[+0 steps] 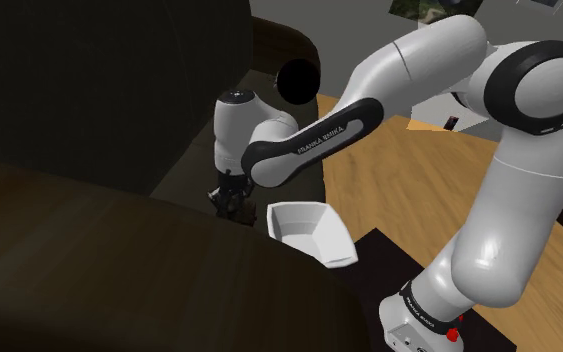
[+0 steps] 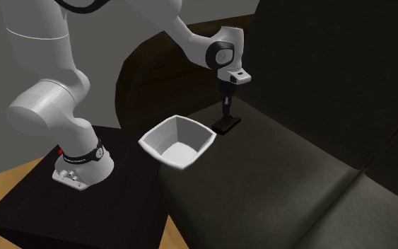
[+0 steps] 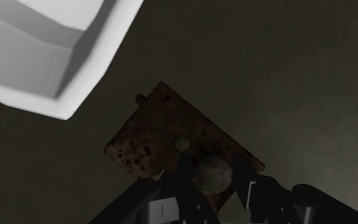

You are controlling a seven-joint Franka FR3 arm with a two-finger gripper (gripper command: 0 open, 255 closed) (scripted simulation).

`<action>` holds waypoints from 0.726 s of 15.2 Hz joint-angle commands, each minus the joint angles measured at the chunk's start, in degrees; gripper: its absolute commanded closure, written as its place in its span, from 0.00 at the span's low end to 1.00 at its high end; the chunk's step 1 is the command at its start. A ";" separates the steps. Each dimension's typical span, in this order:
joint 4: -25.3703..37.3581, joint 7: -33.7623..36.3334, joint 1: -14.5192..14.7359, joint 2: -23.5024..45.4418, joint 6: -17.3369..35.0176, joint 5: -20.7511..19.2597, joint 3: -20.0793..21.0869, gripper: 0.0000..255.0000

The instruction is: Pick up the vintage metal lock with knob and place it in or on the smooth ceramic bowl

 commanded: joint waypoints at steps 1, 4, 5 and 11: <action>0.03 -0.74 -0.31 -1.25 -1.09 0.94 0.37 1.00; 0.54 -1.76 -0.64 -2.83 -2.91 2.21 0.83 1.00; 0.74 -2.09 -0.74 -3.34 -3.52 2.62 0.97 1.00; 2.21 -3.95 -1.21 -6.21 -7.32 4.90 1.61 1.00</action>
